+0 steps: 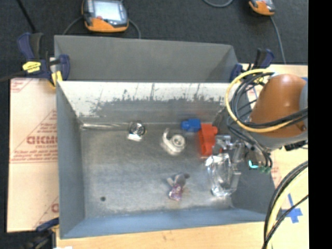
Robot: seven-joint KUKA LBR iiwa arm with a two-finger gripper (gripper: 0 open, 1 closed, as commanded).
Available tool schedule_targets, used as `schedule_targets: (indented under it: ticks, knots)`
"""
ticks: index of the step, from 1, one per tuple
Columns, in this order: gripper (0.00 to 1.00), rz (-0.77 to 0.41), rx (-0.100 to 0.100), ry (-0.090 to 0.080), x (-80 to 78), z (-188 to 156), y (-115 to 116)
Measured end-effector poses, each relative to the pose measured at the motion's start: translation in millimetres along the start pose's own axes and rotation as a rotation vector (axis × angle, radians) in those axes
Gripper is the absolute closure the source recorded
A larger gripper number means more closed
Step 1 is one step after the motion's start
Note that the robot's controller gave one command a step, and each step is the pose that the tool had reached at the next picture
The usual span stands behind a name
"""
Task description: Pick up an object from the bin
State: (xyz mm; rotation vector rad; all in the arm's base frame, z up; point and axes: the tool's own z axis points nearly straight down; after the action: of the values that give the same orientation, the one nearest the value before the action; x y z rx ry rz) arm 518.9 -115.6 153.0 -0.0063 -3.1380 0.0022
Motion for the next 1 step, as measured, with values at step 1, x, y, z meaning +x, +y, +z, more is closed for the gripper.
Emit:
schedule_targets:
  ticks: [1]
  knots:
    - [0.0,-0.04,-0.001,0.0,45.3,66.3,8.7]
